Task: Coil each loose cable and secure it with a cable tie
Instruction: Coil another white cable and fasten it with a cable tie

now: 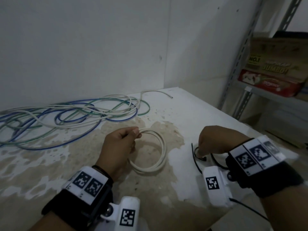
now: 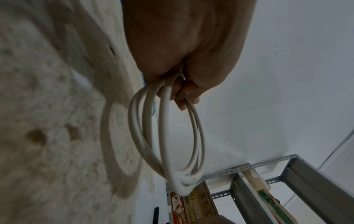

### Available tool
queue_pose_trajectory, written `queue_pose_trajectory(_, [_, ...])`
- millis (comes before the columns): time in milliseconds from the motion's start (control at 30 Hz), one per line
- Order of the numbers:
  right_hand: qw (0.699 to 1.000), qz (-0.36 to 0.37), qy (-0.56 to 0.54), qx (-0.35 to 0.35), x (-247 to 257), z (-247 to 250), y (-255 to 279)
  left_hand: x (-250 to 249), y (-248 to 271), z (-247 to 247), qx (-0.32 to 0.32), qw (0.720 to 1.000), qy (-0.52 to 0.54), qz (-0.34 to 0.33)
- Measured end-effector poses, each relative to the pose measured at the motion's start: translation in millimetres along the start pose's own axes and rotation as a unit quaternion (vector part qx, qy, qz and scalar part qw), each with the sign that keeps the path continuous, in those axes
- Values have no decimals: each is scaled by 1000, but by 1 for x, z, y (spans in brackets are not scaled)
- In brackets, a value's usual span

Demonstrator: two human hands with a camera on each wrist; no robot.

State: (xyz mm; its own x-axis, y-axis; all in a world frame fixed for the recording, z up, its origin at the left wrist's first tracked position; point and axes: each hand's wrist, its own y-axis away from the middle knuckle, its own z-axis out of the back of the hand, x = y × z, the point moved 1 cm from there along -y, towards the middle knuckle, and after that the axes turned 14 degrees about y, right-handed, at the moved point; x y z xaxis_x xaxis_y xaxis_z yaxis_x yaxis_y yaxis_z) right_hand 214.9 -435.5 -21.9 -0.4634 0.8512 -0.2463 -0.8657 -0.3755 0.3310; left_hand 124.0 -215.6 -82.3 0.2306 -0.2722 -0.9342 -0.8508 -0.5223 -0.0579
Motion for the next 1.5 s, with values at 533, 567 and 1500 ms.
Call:
queue_pose_trajectory(533, [996,67,48,36,27,-3,1,-3,-3,19,-12,999,43,22])
queue_pose_trajectory(567, [996,77,32,18,31,4,6,-4,-4,21,-14,999,39,18])
queue_pose_trajectory(1500, [914,146,-262,-272,178,42,-43,-25,-39,102,-268,953,31,-138])
